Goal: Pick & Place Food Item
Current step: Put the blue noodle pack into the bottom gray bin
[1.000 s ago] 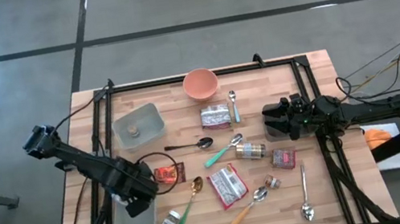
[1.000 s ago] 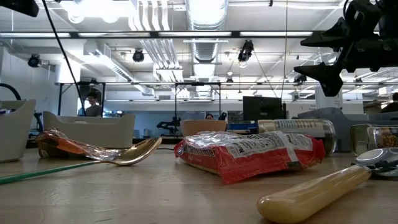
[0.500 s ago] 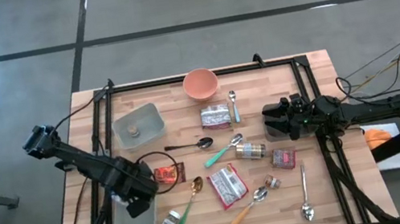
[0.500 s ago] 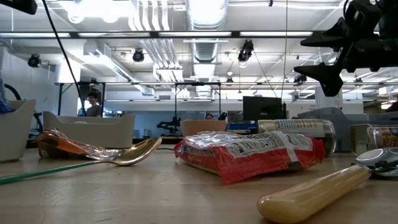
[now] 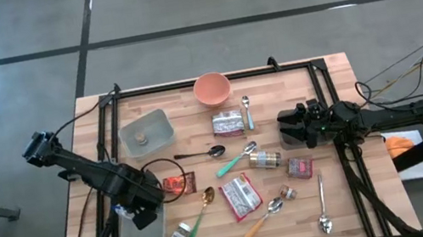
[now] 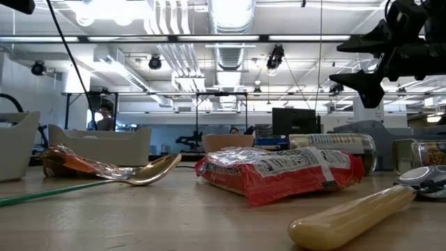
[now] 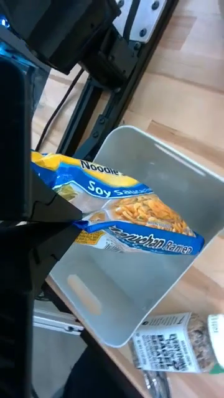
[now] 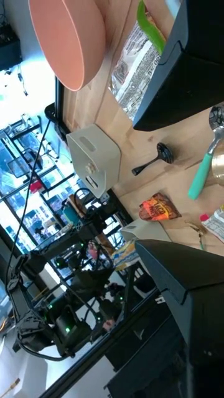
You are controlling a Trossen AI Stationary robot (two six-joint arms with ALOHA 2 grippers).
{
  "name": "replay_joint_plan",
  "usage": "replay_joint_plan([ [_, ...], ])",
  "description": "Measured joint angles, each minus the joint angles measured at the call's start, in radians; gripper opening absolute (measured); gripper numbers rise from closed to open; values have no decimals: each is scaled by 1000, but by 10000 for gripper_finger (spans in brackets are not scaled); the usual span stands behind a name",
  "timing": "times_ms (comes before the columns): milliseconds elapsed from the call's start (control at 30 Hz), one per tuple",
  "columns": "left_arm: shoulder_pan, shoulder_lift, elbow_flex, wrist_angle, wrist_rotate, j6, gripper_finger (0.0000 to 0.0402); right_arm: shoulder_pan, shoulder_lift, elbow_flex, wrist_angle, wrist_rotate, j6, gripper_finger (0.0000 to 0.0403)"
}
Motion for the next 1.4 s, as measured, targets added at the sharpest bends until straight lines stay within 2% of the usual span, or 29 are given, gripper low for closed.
replay_joint_plan([
  [333,38,1,-129,-1,22,-3,0,0,0,0,0,0,0,296],
  [800,108,10,-142,9,-80,82,0,0,0,0,-1,0,-4,296],
  [1000,120,18,-143,75,-119,140,0,0,0,0,-4,0,-8,296],
  [1400,124,18,-229,93,-126,182,0,0,2,0,-24,0,-6,296],
])
